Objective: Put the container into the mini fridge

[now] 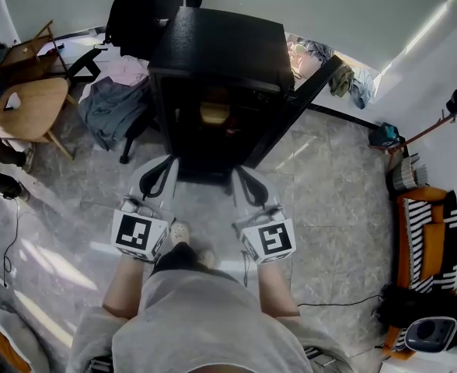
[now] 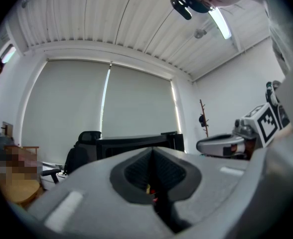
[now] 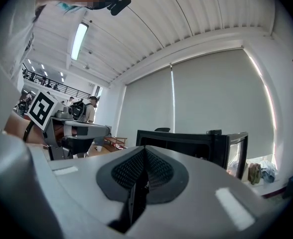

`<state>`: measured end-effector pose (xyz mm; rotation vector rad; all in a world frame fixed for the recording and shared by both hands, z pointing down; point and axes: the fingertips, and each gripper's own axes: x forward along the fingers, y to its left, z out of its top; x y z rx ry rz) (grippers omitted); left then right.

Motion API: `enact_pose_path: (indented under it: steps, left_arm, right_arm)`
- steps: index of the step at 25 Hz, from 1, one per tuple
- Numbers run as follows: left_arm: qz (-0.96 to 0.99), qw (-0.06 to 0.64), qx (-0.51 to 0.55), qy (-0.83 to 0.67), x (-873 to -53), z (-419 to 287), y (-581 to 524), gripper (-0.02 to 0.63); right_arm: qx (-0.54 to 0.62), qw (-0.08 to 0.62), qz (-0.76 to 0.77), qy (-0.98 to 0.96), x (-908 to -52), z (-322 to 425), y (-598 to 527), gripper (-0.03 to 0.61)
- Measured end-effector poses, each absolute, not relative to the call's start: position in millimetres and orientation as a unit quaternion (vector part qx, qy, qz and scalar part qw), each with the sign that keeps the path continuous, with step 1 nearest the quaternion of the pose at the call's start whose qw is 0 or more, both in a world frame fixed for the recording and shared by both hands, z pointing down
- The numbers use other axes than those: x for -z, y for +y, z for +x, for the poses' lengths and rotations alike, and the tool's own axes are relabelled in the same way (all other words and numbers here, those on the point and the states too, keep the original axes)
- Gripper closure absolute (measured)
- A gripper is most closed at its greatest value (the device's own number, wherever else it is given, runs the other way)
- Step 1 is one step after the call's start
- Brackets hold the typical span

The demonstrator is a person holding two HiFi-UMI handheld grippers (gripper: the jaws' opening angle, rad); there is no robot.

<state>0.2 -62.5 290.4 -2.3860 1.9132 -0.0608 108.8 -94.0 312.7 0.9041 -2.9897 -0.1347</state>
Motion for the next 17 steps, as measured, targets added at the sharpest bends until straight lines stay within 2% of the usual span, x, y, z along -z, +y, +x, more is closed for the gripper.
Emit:
enact_pose_path:
  steps: [17]
  left_arm:
    - [-0.779,0.049,0.018,0.625,-285.0,7.6,-55.1,0.612]
  right_arm:
    - [0.045,-0.006,0.290,-0.956,-303.2,113.2,-85.1,0.581]
